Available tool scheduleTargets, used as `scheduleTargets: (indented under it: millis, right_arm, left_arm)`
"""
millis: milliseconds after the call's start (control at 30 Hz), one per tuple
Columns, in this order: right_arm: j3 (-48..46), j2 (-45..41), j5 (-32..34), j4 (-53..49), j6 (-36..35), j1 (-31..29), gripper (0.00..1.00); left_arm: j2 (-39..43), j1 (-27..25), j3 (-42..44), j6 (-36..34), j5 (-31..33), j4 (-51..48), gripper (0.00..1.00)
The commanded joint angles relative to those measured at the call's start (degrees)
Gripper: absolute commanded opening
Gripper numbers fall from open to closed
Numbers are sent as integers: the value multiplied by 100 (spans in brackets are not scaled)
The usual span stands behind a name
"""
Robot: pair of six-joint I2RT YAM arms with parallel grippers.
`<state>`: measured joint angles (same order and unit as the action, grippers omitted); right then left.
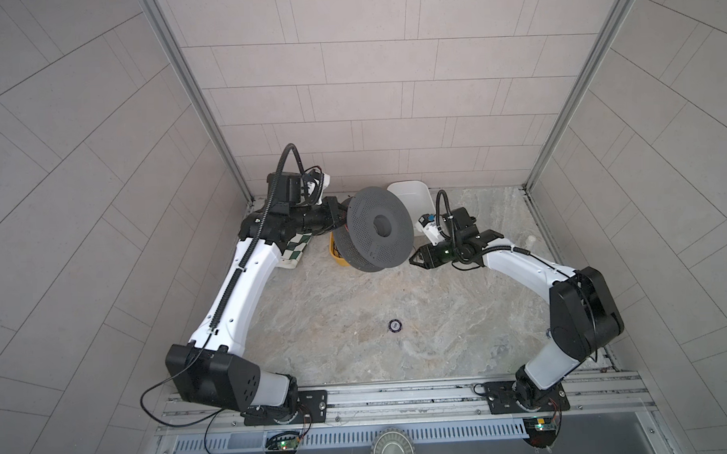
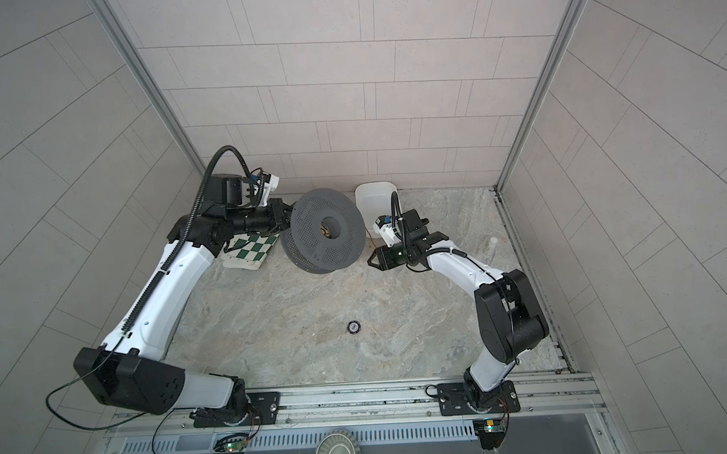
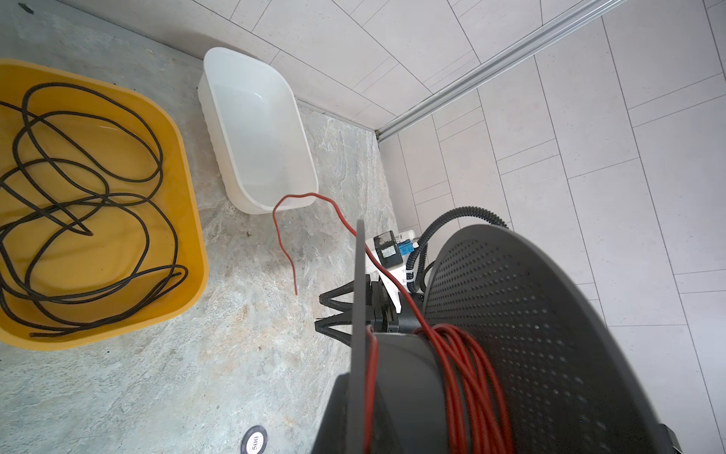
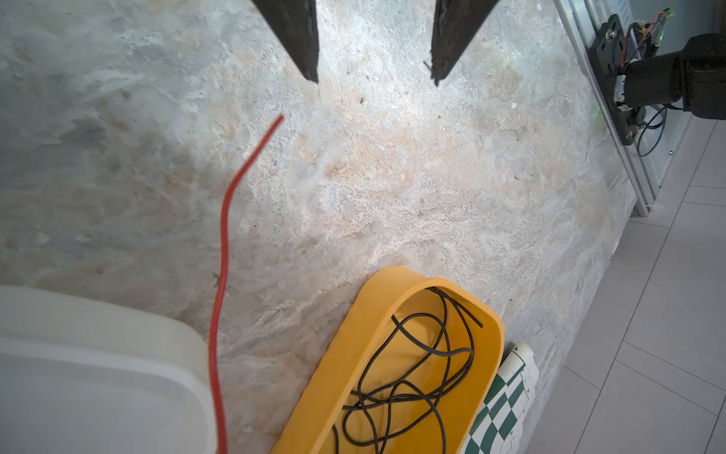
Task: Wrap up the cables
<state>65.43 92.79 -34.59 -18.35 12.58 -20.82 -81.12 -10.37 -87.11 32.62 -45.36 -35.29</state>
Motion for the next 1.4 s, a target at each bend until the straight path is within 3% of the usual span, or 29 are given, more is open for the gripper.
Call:
scheduleTargets:
  millis: [0, 233, 367, 733, 1367]
  right_arm:
    - [-112, -156, 258, 289, 209, 51, 51]
    - [27, -73, 420, 306, 294, 199, 56]
    - [74, -11, 573, 288, 163, 220, 64]
    - [664, 820, 14, -274, -1, 232, 64]
    - [594, 986, -66, -208, -80, 127, 61]
  left_arm:
    - [167, 35, -242, 113, -370, 361, 0]
    - [204, 35, -302, -294, -512, -22, 0]
    - [322, 35, -198, -589, -540, -187, 0]
    - [395, 35, -201, -876, -622, -356, 0]
    - [394, 35, -199, -738, -640, -255, 0]
